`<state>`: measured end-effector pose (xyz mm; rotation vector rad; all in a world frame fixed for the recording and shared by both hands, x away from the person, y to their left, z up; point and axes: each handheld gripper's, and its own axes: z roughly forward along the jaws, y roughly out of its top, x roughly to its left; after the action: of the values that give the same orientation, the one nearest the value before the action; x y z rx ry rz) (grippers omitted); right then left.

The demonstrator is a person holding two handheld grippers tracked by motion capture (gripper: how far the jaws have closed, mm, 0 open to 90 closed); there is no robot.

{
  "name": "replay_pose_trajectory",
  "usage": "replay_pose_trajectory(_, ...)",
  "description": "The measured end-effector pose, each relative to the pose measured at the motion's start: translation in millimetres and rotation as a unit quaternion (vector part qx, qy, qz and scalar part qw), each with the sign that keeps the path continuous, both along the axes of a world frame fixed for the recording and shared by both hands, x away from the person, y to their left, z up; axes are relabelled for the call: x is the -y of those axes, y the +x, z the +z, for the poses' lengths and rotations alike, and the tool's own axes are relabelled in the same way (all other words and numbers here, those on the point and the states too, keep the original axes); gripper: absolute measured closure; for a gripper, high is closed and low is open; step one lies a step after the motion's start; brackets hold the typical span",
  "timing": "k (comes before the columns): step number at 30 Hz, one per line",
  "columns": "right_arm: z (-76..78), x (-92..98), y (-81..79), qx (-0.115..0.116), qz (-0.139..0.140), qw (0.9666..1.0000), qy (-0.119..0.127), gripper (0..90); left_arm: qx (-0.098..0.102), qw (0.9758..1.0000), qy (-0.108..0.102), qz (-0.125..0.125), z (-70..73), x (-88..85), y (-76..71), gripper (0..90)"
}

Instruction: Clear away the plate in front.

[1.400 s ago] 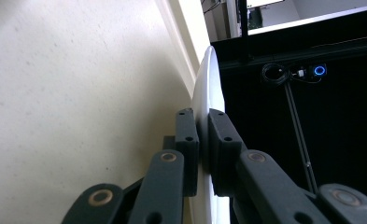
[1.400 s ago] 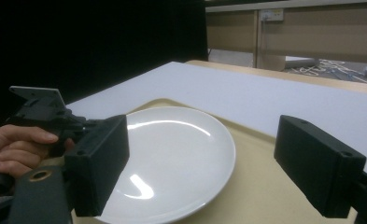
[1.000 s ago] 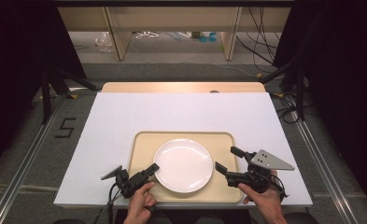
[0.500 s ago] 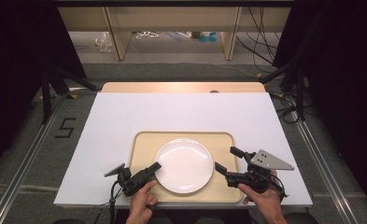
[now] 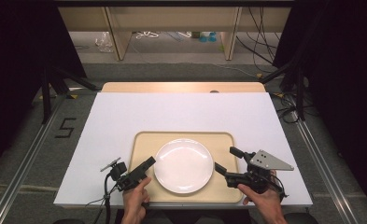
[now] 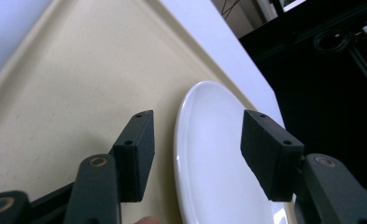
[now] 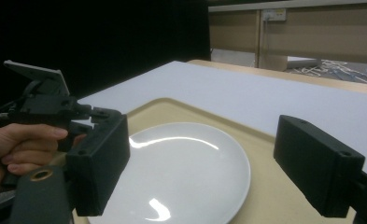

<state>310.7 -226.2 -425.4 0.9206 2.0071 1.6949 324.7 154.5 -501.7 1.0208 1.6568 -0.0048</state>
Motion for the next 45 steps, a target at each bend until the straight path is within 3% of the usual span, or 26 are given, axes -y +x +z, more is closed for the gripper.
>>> replay_pose_trajectory(2, -0.6, -0.2, 1.4, 0.005, -0.003, 1.0000, 0.004, 19.5, 0.013, 0.9997, 0.018, -0.001, 4.2, 1.3, 0.3, 43.1)
replay_pose_trajectory(4, -0.1, 1.3, 0.1, -0.008, -0.002, 0.9999, -0.007, 19.5, 0.022, 0.9994, 0.025, -0.006, 6.4, 1.3, 0.3, 41.8)
replay_pose_trajectory(7, 0.1, 0.3, -0.3, -0.008, -0.005, 1.0000, 0.002, 19.4, 0.048, 0.9975, 0.028, -0.043, 9.8, 2.0, 2.3, 39.1)
replay_pose_trajectory(8, 0.4, 1.0, -0.2, -0.004, -0.003, 1.0000, -0.008, 19.5, 0.050, 0.9969, 0.033, -0.050, 10.6, 2.5, 2.8, 37.1)
replay_pose_trajectory(9, 0.3, 0.9, 0.0, -0.004, -0.001, 1.0000, -0.007, 19.5, 0.057, 0.9951, 0.056, -0.059, 12.5, 3.1, 2.2, 35.7)
replay_pose_trajectory(12, 0.6, 0.9, -0.2, -0.003, -0.001, 1.0000, -0.007, 19.4, 0.075, 0.9923, 0.060, -0.077, 14.7, 4.0, 2.0, 31.9)
replay_pose_trajectory(16, 0.9, 2.1, -0.9, -0.008, -0.002, 0.9999, -0.007, 19.5, 0.088, 0.9879, 0.093, -0.087, 22.0, 4.6, 0.5, 25.5)
replay_pose_trajectory(18, 0.5, 1.4, -0.5, -0.005, -0.003, 1.0000, -0.006, 19.5, 0.104, 0.9843, 0.105, -0.097, 24.4, 2.9, 0.1, 22.9)
replay_pose_trajectory(19, 0.6, 1.1, -1.4, -0.012, -0.004, 0.9999, -0.007, 19.4, 0.107, 0.9838, 0.108, -0.095, 26.4, 2.7, -1.0, 22.2)
replay_pose_trajectory(23, 0.0, -0.3, -0.9, -0.009, -0.003, 1.0000, -0.001, 19.4, 0.129, 0.9768, 0.124, -0.117, 31.4, 1.4, -1.2, 18.1)
replay_pose_trajectory(29, 0.2, 1.4, 0.0, -0.005, -0.001, 1.0000, -0.007, 19.4, 0.152, 0.9719, 0.128, -0.127, 35.7, -2.7, -3.3, 15.9)
replay_pose_trajectory(32, 0.2, 1.0, -0.3, -0.005, -0.004, 1.0000, -0.007, 19.4, 0.160, 0.9657, 0.148, -0.141, 38.1, -0.8, -3.7, 15.5)
replay_pose_trajectory(34, 0.4, 1.2, -1.1, -0.009, -0.007, 0.9999, -0.007, 19.4, 0.168, 0.9603, 0.165, -0.150, 39.9, 0.9, -5.1, 14.9)
replay_pose_trajectory(37, 0.4, 1.7, -1.0, -0.011, -0.006, 0.9999, -0.007, 19.4, 0.183, 0.9549, 0.170, -0.161, 41.5, 2.4, -6.4, 12.5)
replay_pose_trajectory(42, 0.5, 1.3, -0.8, -0.007, -0.003, 1.0000, -0.006, 19.4, 0.199, 0.9417, 0.208, -0.174, 45.8, 7.9, -9.6, 9.0)
replay_pose_trajectory(44, 0.1, 1.4, -0.6, -0.012, -0.001, 0.9999, -0.008, 19.3, 0.211, 0.9372, 0.213, -0.178, 47.2, 10.0, -11.5, 8.5)
replay_pose_trajectory(45, 0.0, 1.3, -0.4, -0.012, -0.001, 0.9999, -0.008, 19.3, 0.215, 0.9339, 0.220, -0.182, 48.1, 10.8, -13.2, 8.2)
